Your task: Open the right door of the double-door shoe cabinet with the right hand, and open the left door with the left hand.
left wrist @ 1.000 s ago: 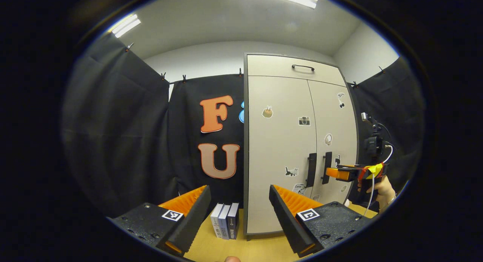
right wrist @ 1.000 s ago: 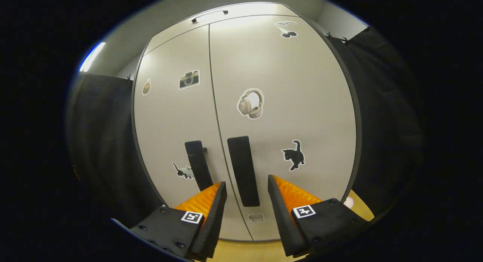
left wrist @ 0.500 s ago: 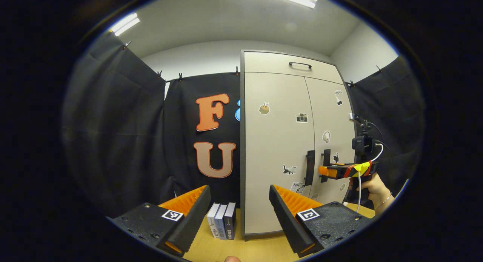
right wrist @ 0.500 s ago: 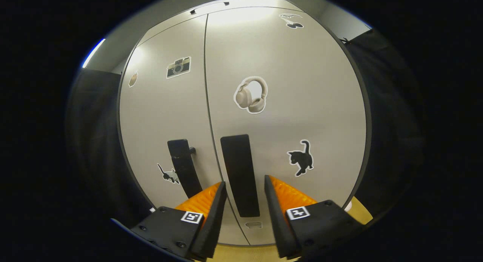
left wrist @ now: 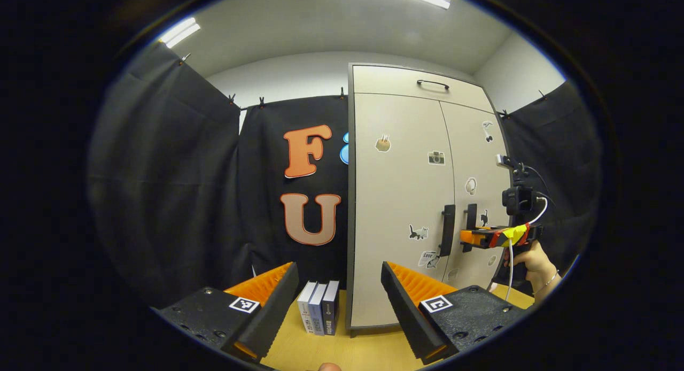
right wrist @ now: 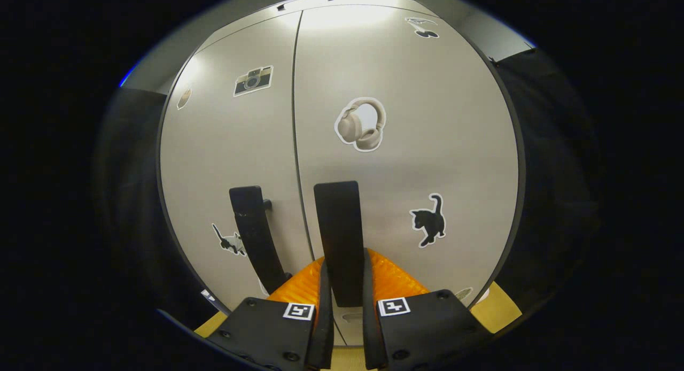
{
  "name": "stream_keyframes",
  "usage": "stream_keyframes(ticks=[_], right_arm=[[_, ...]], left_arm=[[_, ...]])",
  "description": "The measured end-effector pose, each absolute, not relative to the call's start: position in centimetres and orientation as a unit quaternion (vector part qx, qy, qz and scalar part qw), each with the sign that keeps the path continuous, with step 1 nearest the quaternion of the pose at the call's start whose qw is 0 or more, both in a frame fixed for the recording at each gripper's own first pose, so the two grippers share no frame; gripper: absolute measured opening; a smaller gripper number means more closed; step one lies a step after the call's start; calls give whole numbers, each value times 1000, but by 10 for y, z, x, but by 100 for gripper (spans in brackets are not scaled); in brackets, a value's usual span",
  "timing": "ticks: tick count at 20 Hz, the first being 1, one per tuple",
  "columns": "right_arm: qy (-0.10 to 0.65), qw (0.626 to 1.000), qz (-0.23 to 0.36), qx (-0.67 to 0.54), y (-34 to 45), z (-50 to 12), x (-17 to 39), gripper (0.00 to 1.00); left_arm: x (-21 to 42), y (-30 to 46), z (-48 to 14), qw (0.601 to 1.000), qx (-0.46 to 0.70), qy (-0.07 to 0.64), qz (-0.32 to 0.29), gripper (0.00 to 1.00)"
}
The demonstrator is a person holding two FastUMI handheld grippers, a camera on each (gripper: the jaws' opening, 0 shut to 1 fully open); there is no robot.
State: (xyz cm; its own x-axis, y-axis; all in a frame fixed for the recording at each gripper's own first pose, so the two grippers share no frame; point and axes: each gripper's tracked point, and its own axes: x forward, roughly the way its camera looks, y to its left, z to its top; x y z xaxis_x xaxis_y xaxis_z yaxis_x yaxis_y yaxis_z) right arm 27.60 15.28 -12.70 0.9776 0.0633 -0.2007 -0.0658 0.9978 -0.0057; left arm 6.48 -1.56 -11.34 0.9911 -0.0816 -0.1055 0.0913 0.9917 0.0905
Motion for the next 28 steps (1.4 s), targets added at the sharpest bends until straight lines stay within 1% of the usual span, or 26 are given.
stream_keyframes(ticks=[1,2,10,16,20,28], right_arm=[[100,994,32,-6,154,-127,276,30],[102,994,33,-8,153,-128,274,24],[90,991,46,-85,145,-119,247,24],[83,991,60,-85,138,-115,234,25],[86,991,73,-70,136,-115,226,24],[88,991,77,-66,124,-111,209,24]], left_arm=[[64,-17,-115,997,46,52,-46,94],[65,-18,-117,996,47,55,-45,94],[58,-27,-136,994,67,65,-48,94],[55,-34,-135,995,62,60,-44,94],[50,-45,-140,994,59,67,-55,94],[43,-53,-130,995,63,54,-58,94]])
